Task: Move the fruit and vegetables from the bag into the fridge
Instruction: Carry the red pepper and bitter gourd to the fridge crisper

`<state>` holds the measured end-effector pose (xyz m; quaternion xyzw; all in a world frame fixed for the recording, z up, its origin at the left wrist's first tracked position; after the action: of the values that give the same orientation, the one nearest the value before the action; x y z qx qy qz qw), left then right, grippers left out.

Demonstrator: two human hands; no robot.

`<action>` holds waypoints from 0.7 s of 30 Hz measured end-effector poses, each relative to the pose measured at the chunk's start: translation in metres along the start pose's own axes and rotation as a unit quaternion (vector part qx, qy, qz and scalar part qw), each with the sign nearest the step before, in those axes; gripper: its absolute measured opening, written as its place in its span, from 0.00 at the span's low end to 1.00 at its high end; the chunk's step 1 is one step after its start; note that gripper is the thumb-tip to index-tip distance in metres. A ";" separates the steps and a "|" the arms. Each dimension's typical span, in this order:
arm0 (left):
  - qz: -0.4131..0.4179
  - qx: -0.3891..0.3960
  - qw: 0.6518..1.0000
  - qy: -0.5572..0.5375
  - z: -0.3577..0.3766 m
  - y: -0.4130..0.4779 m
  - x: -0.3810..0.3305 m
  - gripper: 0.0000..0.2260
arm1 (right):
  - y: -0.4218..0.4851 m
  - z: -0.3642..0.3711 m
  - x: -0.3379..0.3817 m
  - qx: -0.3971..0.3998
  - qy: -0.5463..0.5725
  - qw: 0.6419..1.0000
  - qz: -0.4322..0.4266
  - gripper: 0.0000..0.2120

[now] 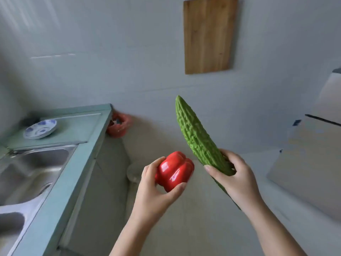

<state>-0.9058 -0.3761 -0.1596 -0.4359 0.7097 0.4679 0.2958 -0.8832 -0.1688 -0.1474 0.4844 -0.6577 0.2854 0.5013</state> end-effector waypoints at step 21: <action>0.131 0.210 0.949 -0.193 0.291 0.276 -0.032 0.28 | 0.207 -0.205 -0.080 -0.318 -0.028 0.942 0.101 0.18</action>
<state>-1.1357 -0.0464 -0.1339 -0.1684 0.7723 0.4178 0.4479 -0.9931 0.1120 -0.1311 0.2384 -0.7737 0.0971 0.5788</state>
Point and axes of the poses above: each hand's wrist, its own y-axis towards the middle knuckle, its own z-axis out of the palm, x = y × z, the point moved 4 cm from there along y, towards the middle knuckle, and after that the axes turned 9 degrees about z, right-handed, at the moved point
